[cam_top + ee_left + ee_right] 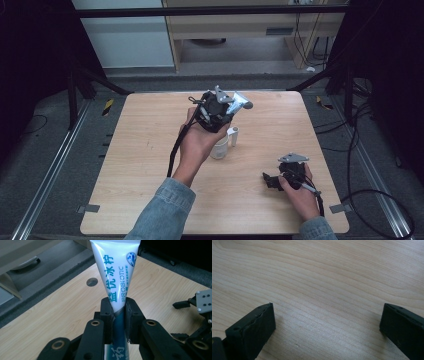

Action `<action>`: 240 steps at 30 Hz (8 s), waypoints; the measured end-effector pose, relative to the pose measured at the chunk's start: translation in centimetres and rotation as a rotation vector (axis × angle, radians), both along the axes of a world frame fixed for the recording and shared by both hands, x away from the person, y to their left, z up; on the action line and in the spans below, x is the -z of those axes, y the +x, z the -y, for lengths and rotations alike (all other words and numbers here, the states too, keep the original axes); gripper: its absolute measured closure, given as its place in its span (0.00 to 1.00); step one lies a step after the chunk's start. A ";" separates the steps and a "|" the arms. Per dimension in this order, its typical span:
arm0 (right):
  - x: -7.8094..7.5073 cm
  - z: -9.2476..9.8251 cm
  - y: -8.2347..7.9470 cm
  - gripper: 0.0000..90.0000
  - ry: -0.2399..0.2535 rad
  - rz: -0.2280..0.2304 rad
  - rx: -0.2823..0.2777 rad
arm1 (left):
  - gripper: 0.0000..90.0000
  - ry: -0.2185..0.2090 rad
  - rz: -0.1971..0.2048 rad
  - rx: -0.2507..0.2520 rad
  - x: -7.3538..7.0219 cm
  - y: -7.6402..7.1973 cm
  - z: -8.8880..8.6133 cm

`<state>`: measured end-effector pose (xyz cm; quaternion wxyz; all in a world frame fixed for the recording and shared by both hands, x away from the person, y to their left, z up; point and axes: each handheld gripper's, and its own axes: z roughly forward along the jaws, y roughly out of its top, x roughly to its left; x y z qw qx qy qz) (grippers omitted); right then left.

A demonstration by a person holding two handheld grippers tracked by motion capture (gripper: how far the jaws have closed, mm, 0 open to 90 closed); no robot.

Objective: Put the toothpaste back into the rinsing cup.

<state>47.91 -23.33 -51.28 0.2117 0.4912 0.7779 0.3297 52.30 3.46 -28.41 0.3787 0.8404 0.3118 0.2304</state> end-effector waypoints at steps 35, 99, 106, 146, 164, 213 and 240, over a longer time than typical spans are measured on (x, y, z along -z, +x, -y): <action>0.0 0.0 0.0 0.00 -0.005 0.004 -0.003 | 0.87 -0.130 0.146 0.019 -0.2 2.0 1.0; 0.0 0.0 0.0 0.00 -0.006 0.009 -0.005 | 0.87 -0.308 0.186 -0.034 8.4 5.0 -2.2; 0.0 0.0 0.0 0.00 -0.004 0.008 -0.004 | 0.87 -0.306 0.180 -0.033 9.1 5.0 -2.3; 0.0 0.0 0.0 0.00 0.000 0.003 0.000 | 0.87 -0.283 0.134 -0.033 12.3 4.8 -2.3; 0.0 0.0 0.0 0.00 0.000 0.003 0.000 | 0.87 -0.258 0.126 -0.041 12.8 4.8 -2.4; 0.0 0.0 0.0 0.00 0.000 0.003 0.000 | 0.84 -0.188 0.093 -0.045 13.4 4.1 -2.3; 0.0 0.0 0.0 0.00 0.000 0.002 0.000 | 0.73 -0.164 0.098 -0.057 13.4 4.0 -2.5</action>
